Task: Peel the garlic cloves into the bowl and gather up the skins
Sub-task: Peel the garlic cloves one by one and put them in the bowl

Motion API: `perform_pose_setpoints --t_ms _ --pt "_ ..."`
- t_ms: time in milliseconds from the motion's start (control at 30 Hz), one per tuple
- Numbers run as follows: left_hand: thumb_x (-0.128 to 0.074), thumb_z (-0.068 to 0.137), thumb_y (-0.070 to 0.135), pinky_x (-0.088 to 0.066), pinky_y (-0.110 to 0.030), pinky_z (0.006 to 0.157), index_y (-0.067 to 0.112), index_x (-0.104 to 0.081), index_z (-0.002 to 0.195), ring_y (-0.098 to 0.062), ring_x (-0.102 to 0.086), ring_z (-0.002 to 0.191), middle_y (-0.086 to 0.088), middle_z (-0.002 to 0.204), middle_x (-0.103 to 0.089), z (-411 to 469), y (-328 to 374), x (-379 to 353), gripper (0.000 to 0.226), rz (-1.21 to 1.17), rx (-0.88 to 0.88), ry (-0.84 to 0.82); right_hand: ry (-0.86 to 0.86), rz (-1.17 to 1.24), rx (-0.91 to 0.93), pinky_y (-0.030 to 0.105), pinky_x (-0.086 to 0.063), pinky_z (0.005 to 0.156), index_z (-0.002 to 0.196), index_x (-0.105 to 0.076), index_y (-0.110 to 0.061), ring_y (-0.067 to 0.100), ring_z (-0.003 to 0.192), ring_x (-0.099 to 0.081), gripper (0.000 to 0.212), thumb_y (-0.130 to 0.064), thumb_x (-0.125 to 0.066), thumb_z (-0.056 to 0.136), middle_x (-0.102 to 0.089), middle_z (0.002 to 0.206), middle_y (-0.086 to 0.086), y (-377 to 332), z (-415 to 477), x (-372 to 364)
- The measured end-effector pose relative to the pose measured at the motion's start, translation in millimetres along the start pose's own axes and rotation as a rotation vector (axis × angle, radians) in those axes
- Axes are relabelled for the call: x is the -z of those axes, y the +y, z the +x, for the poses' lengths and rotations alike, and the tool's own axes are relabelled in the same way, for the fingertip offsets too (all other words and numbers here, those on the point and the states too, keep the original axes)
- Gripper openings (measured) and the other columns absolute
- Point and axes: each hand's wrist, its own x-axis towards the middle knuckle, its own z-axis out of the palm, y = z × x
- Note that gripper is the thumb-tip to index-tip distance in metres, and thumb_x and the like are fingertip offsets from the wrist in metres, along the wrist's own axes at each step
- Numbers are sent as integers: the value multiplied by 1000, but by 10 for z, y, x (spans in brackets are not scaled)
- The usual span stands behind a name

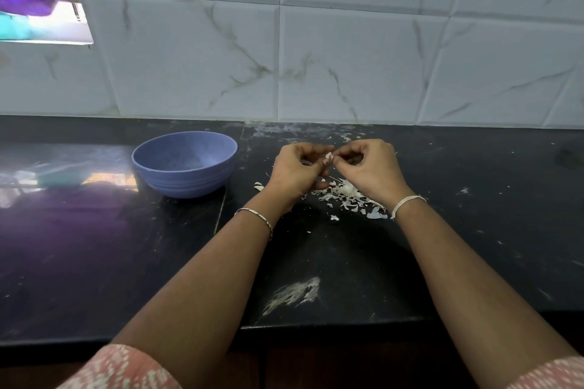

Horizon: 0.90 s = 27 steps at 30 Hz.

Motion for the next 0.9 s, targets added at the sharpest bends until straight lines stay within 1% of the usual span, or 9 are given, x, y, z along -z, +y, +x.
perform_pose_setpoints --t_ms 100,167,200,300,333,467,633,733,900 --pt "-62 93 2 -60 -29 64 10 -70 110 -13 -63 80 -5 89 -64 9 -6 -12 20 56 -12 0 -4 25 -29 21 -56 72 82 -78 -18 4 70 -68 4 -18 -74 81 -73 74 -7 0 6 7" --pt "-62 93 1 -60 -29 65 11 -70 110 -15 -62 82 -5 87 -63 11 -8 -15 22 75 -18 -5 -11 63 -67 19 -54 69 80 -78 -17 4 69 -67 4 -16 -74 81 -74 75 -4 14 14 -1" --pt "-62 92 2 -60 -29 65 11 -70 110 -16 -62 82 -5 87 -63 7 -10 -13 22 79 -20 -9 -19 92 -90 20 -54 69 78 -77 -17 6 69 -67 4 -16 -75 80 -74 75 -3 23 16 -7" --pt "-64 92 3 -60 -31 68 15 -71 107 -17 -62 83 -6 89 -62 -1 -9 -2 20 74 -19 -19 -40 233 -167 34 -59 74 73 -77 -16 17 73 -71 6 -15 -77 78 -74 72 1 52 20 -26" --pt "-64 92 4 -60 -31 68 16 -71 105 -16 -62 83 -6 89 -63 -5 -5 0 19 64 -17 -23 -50 277 -186 36 -60 75 73 -76 -16 19 73 -71 6 -13 -77 78 -74 72 3 50 12 -26" --pt "-63 93 6 -60 -30 67 17 -70 104 -15 -66 83 -9 94 -66 -17 0 10 17 -7 8 -50 -80 442 -236 27 -57 68 74 -75 -8 18 69 -69 6 -6 -77 80 -74 76 12 18 -13 -9" --pt "-60 94 -1 -60 -28 65 12 -69 107 -16 -68 84 -14 100 -67 -33 16 25 20 -100 38 -80 -94 551 -277 18 -55 61 80 -73 2 11 62 -69 4 -1 -74 82 -71 70 10 -25 -30 15" --pt "-60 93 -2 -61 -28 66 10 -68 108 -15 -69 83 -11 96 -67 -45 25 32 21 -119 43 -97 -89 568 -291 17 -54 59 81 -72 2 10 60 -68 3 0 -73 83 -70 69 9 -50 -36 27" --pt "-64 91 3 -61 -31 67 8 -68 109 -10 -67 75 -5 88 -69 -63 55 18 19 -177 71 -120 -44 534 -300 17 -53 57 76 -71 -3 11 58 -61 6 -4 -75 80 -68 69 9 -58 -38 20"
